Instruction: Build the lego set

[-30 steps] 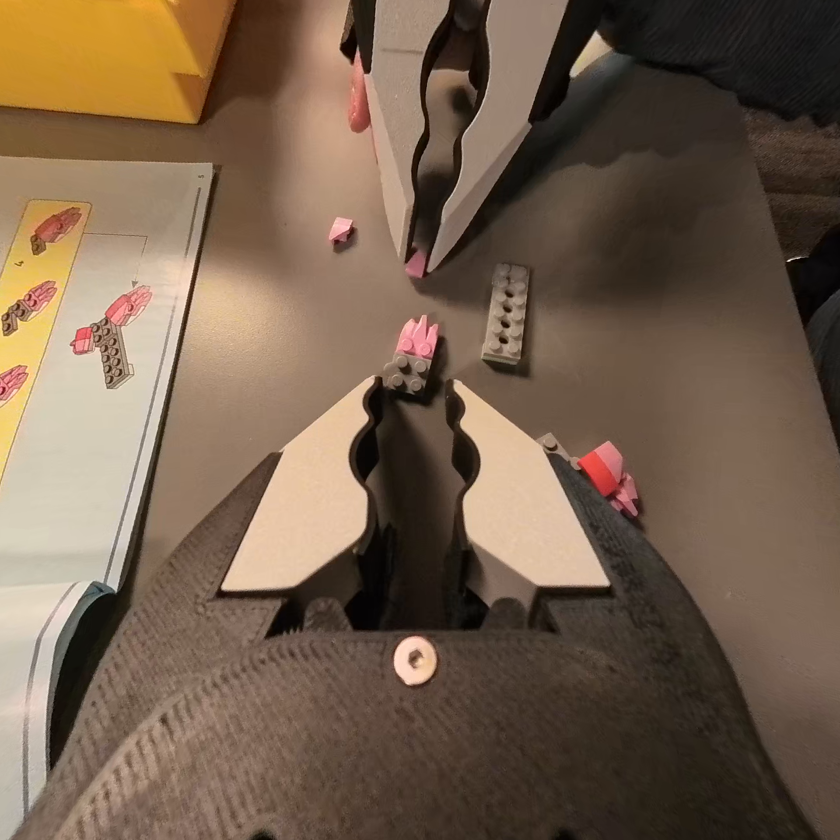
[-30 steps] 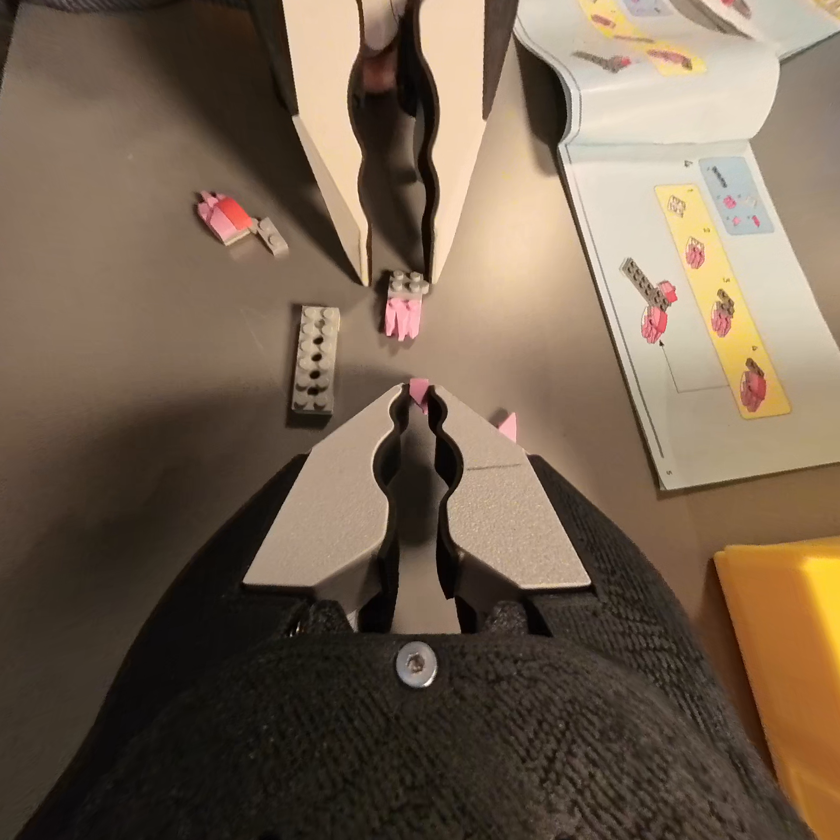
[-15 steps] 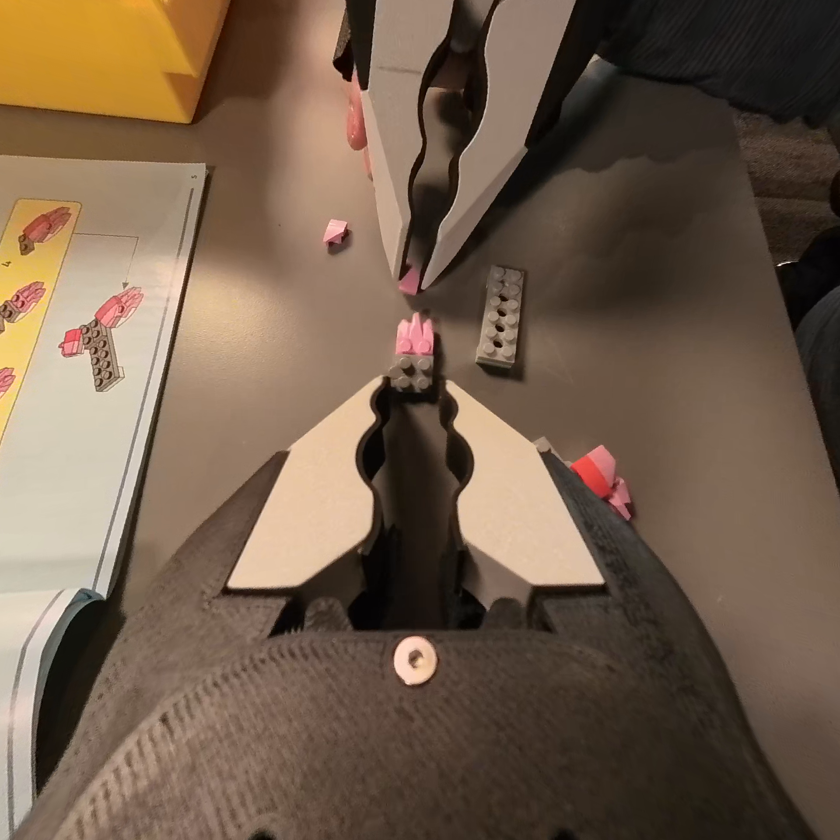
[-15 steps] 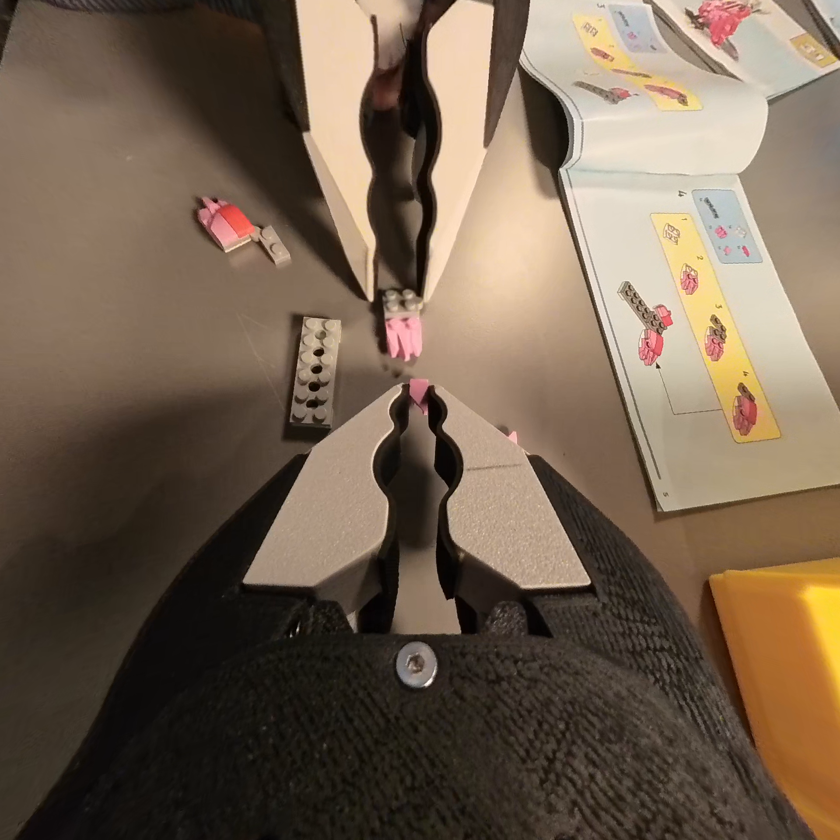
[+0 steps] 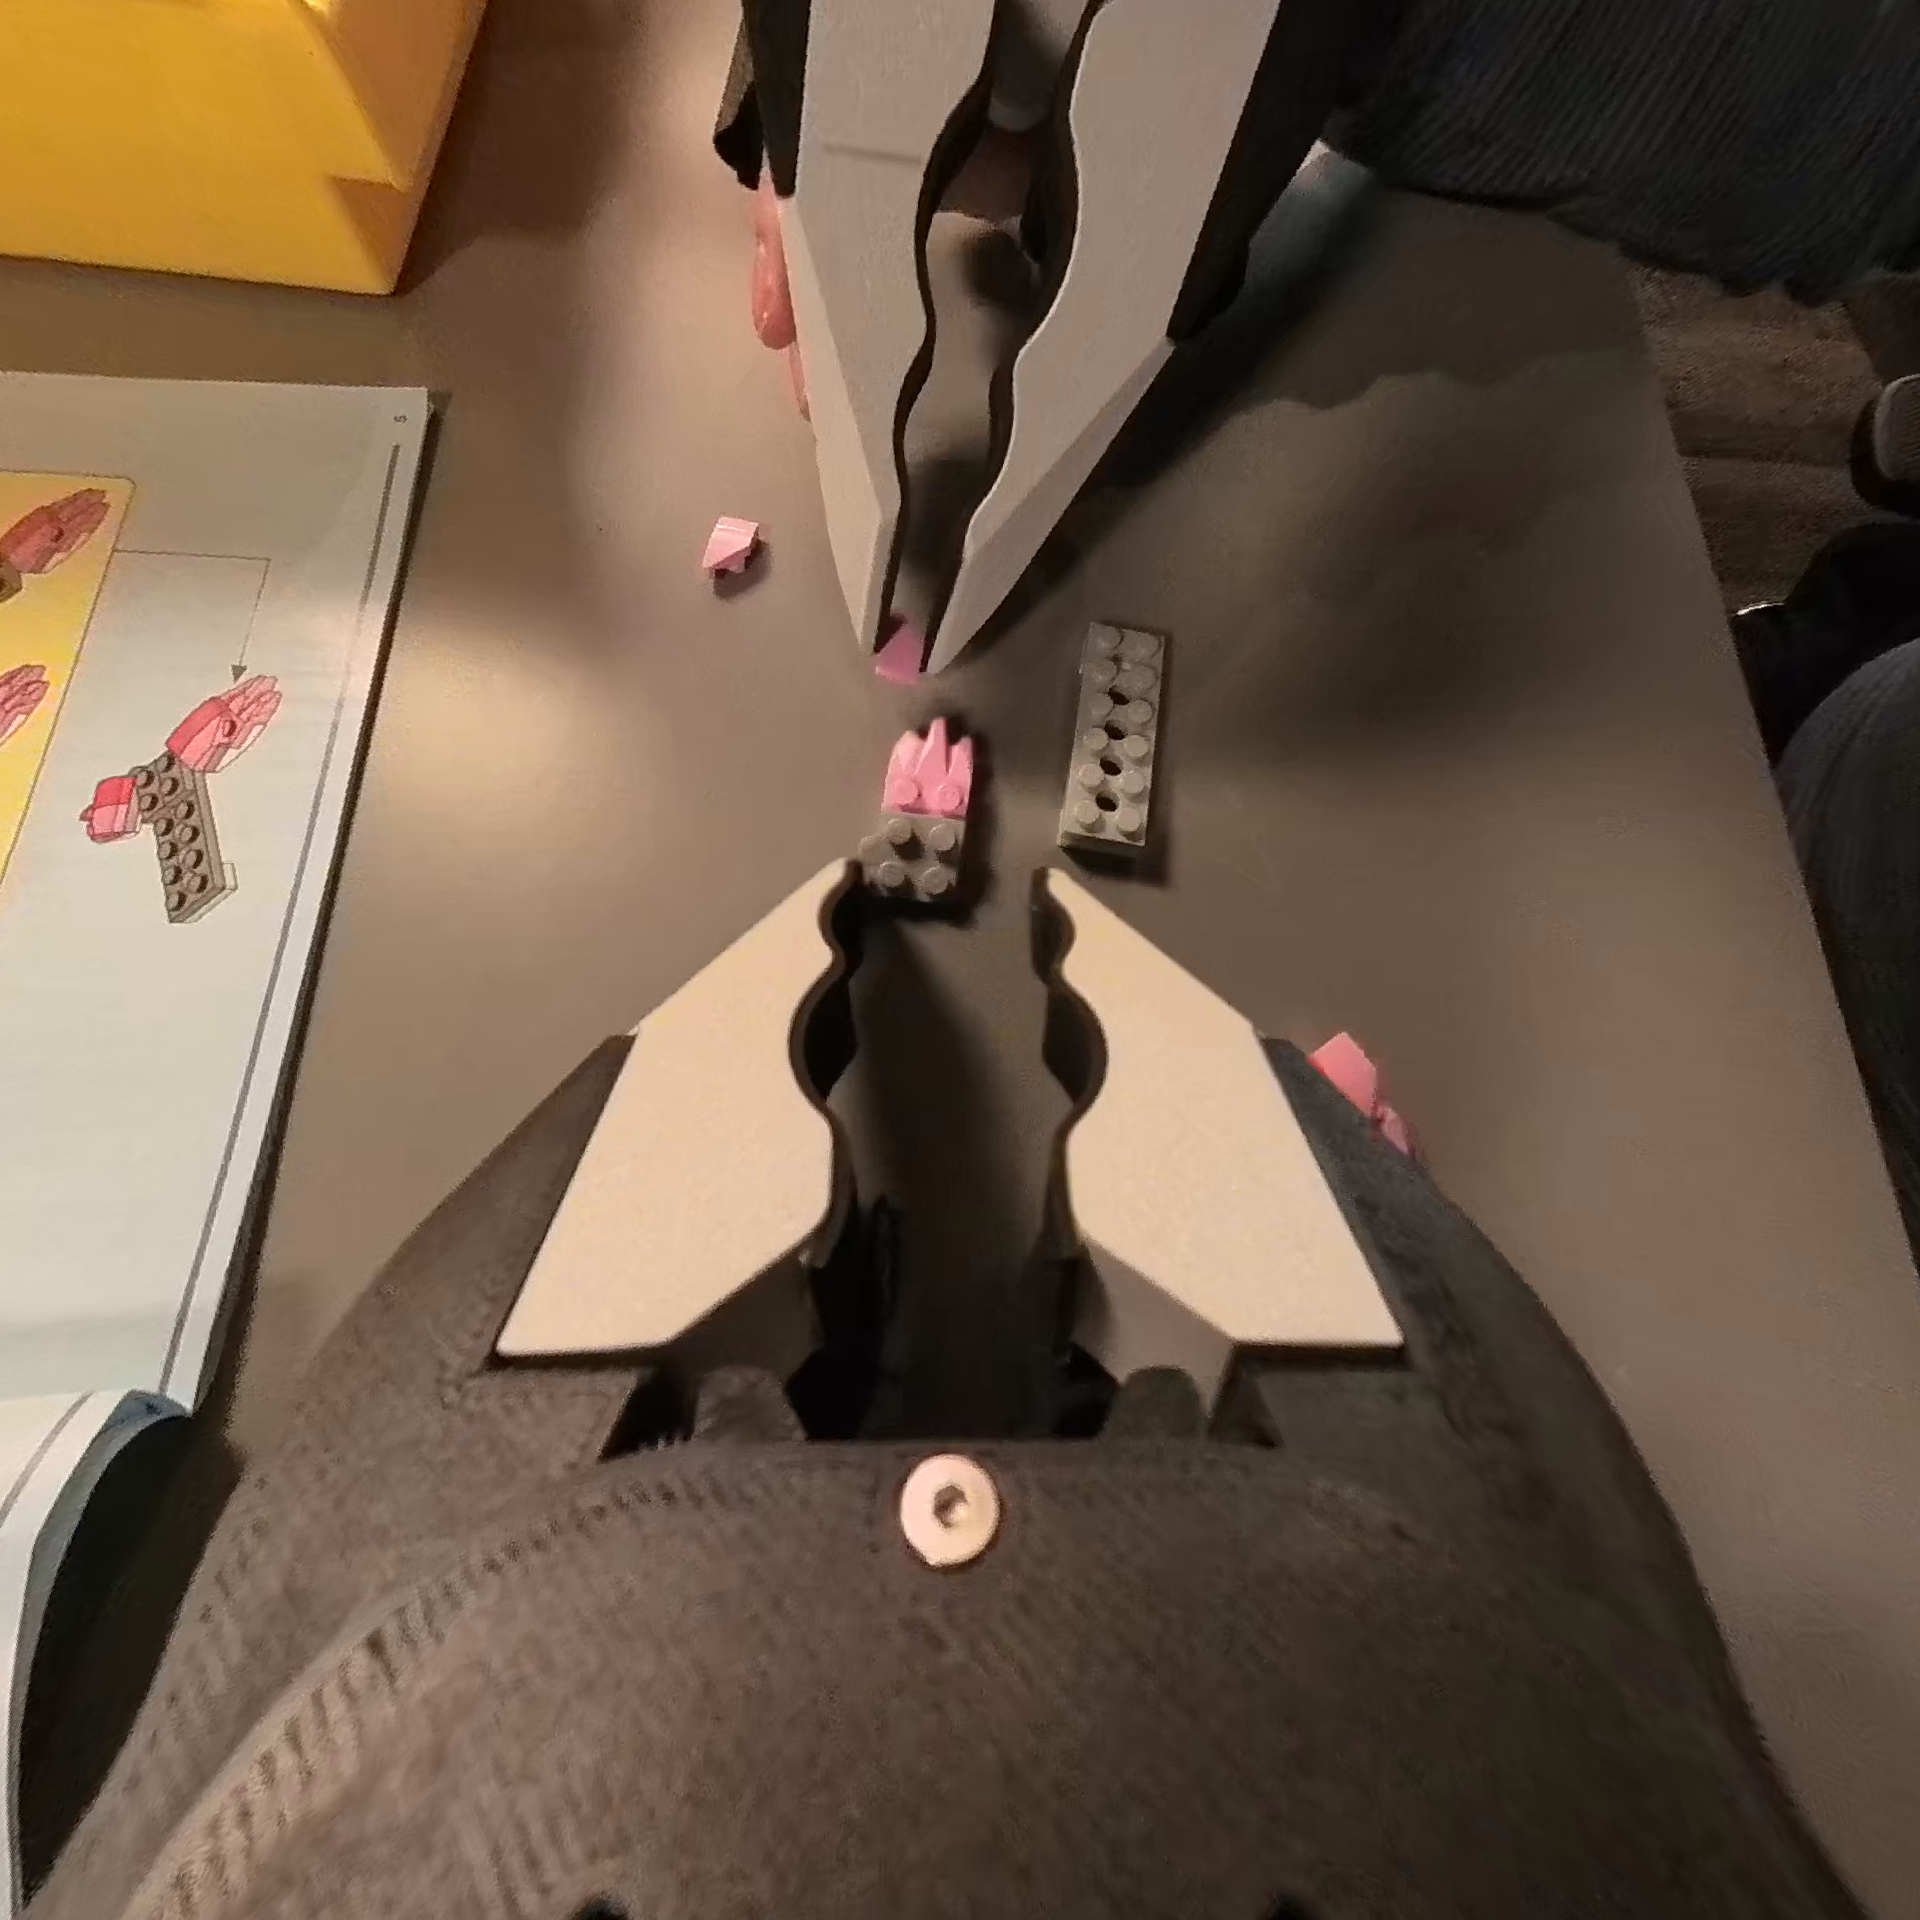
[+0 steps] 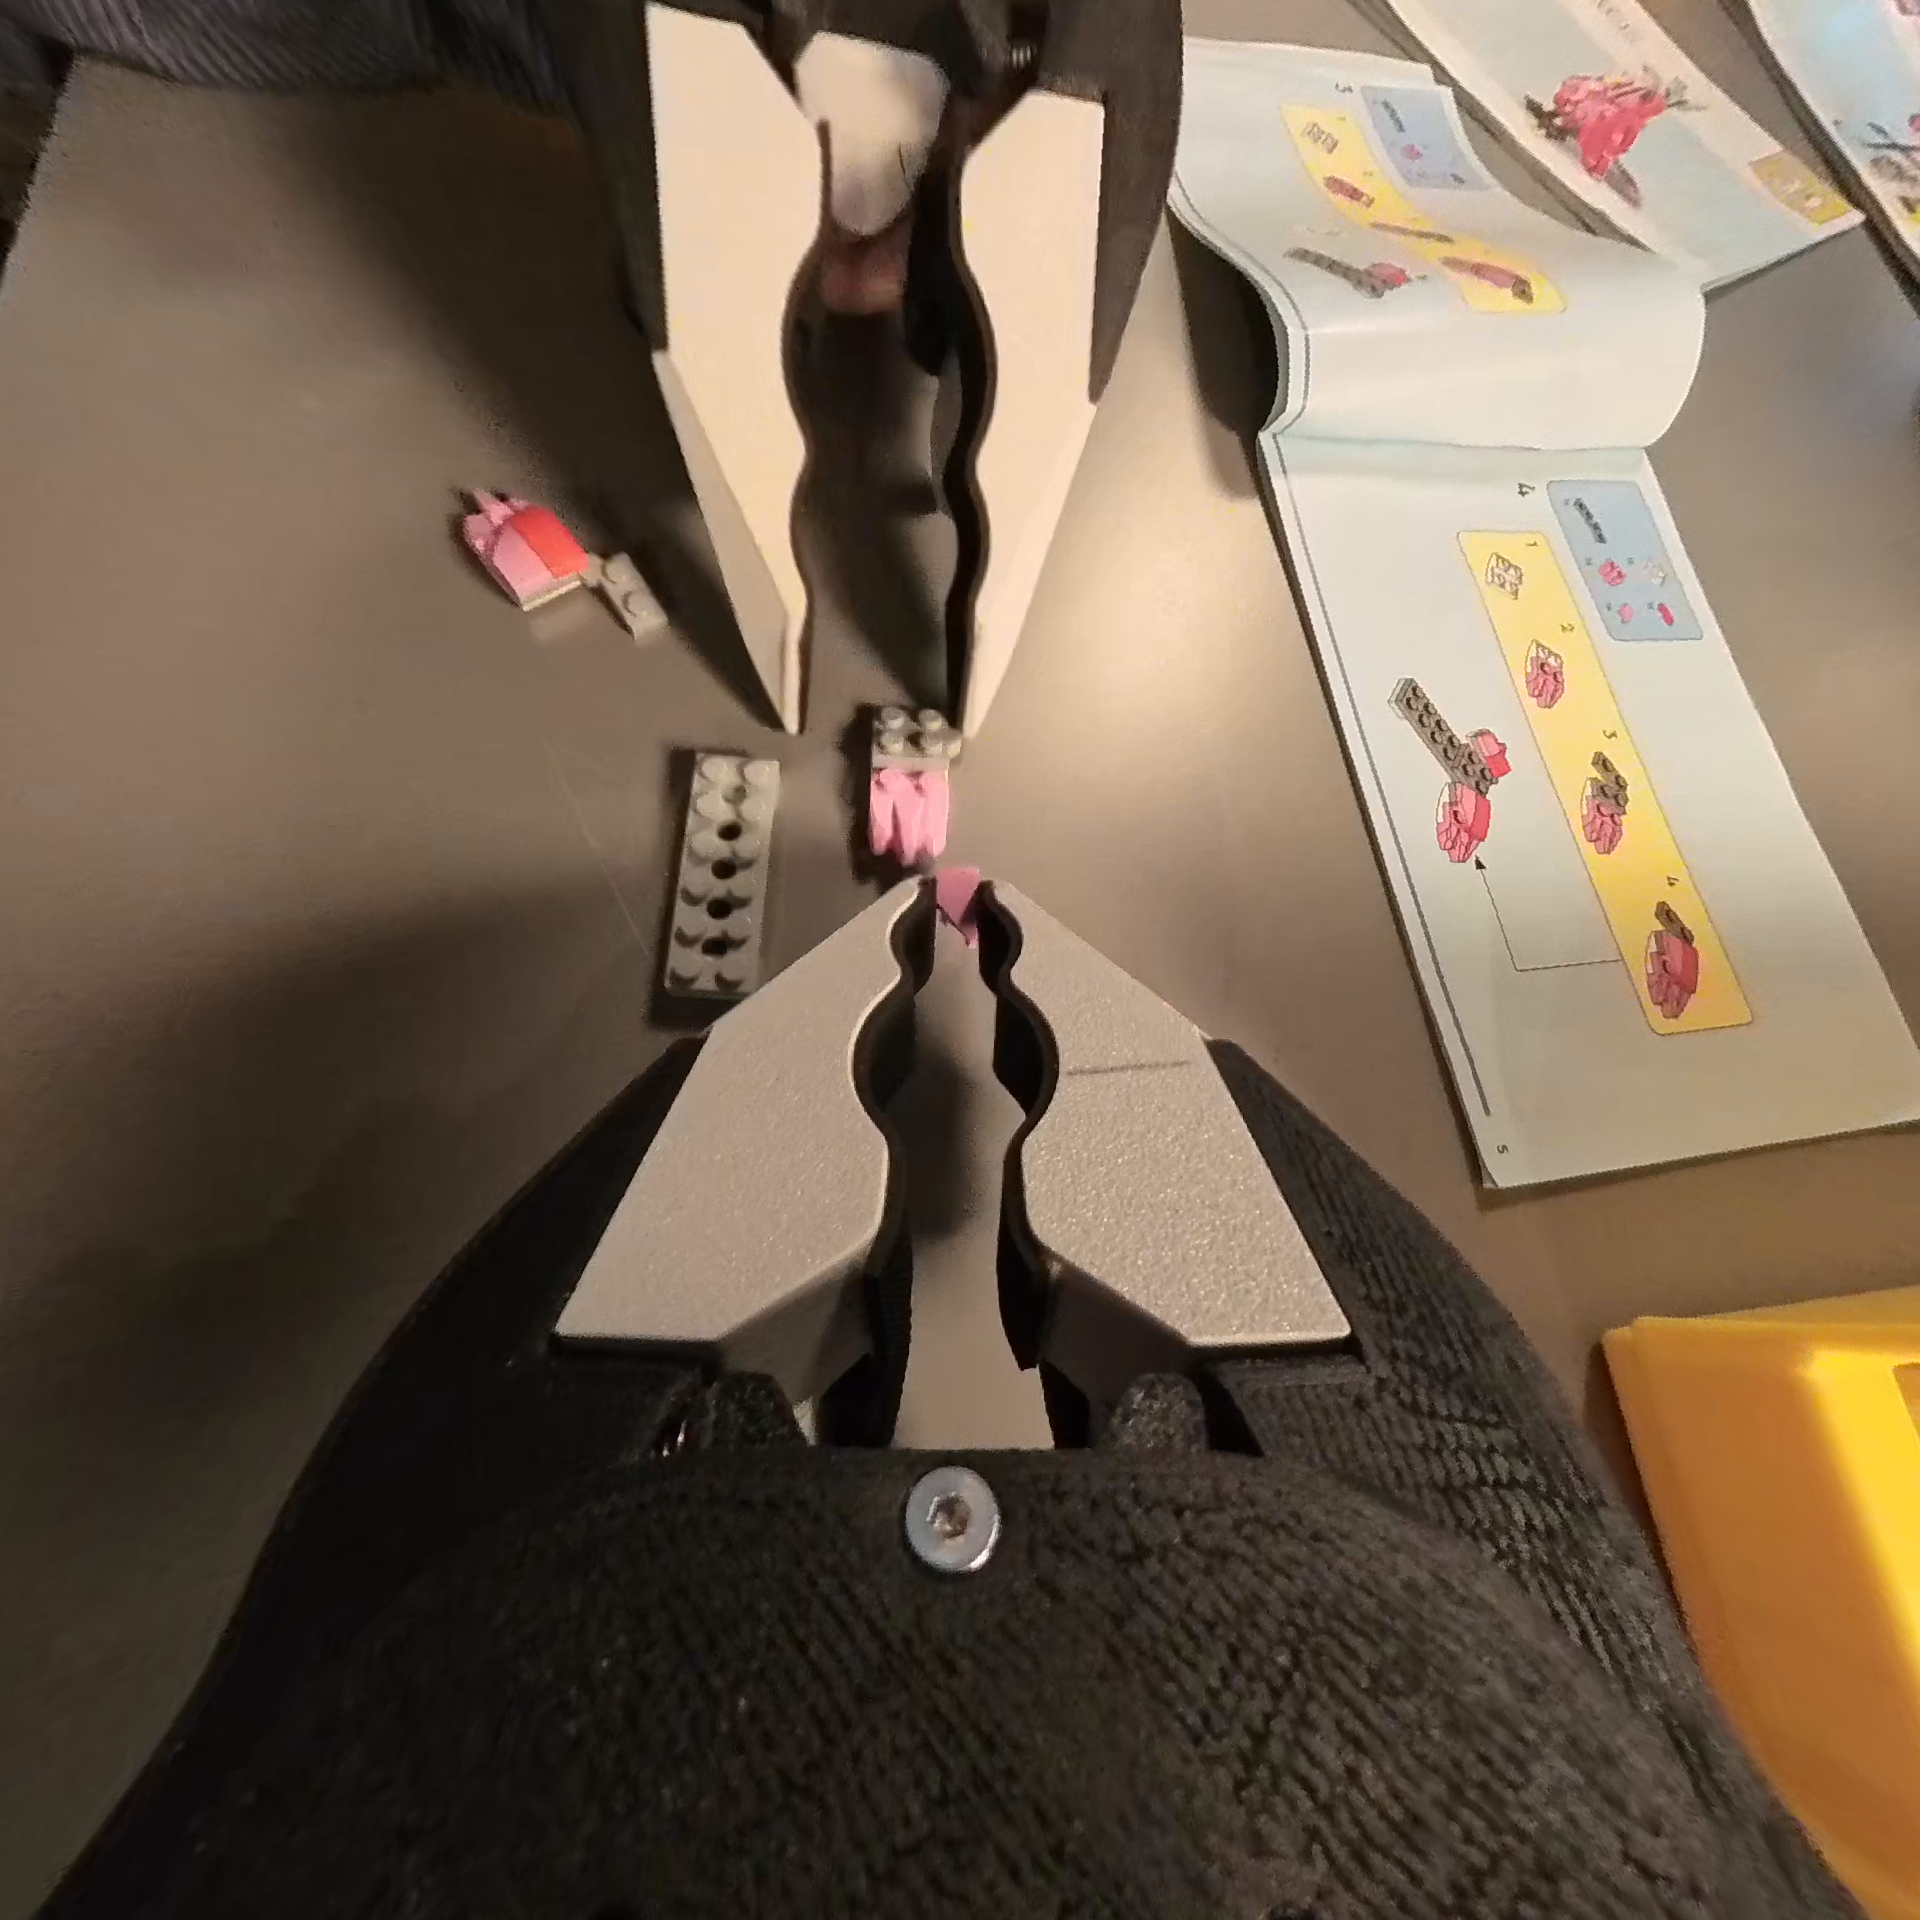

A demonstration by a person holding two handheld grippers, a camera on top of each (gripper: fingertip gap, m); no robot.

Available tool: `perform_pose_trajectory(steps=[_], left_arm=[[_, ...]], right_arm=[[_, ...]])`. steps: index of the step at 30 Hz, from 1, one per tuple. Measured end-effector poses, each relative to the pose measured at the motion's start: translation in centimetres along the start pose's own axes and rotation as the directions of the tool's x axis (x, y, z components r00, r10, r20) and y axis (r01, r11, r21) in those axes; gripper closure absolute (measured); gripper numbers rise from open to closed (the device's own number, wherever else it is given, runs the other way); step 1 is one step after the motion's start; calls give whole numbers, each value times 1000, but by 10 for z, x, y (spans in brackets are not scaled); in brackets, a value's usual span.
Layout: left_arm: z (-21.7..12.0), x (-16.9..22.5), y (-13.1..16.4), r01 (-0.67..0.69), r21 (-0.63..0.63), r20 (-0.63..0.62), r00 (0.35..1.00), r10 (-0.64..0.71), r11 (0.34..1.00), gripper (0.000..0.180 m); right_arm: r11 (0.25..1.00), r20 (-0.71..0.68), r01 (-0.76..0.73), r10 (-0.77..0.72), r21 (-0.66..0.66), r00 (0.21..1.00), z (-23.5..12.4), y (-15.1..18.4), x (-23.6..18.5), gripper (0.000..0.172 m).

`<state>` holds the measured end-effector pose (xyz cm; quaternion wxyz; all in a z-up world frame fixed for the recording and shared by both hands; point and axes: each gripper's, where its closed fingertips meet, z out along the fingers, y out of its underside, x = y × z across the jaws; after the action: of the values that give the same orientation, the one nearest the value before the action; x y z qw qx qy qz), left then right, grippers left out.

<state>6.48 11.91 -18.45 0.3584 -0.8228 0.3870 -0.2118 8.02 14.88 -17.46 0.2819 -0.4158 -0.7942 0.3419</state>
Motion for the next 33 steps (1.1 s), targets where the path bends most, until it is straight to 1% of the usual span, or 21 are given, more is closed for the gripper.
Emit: perform_pose_trajectory(steps=[4, 8, 12, 16, 25, 33], left_arm=[[1, -4, -1, -8, -3, 39, 999, 9, 1000, 155], [2, -5, -1, -5, -3, 44, 999, 5, 1000, 156], [2, -4, -1, -12, -5, 40, 999, 12, 1000, 164], [5, -1, -3, -23, -9, 40, 999, 24, 1000, 165], [9, 2, -7, 40, -17, 45, 998, -39, 999, 165], [11, 4, -8, 36, -16, 41, 999, -36, 999, 165]], right_arm=[[999, 5, 11, -11, 37, 1000, 2, -9, -3, 166], [999, 7, 29, -30, 46, 1000, 6, -11, -6, 166], [997, 8, 40, -41, 61, 999, 9, -16, -9, 166], [998, 25, 46, -47, 46, 999, 11, -15, -14, 166], [999, 47, 33, -35, 40, 998, 10, -15, -17, 166], [999, 63, 27, -29, 29, 998, 12, -13, -19, 166]])
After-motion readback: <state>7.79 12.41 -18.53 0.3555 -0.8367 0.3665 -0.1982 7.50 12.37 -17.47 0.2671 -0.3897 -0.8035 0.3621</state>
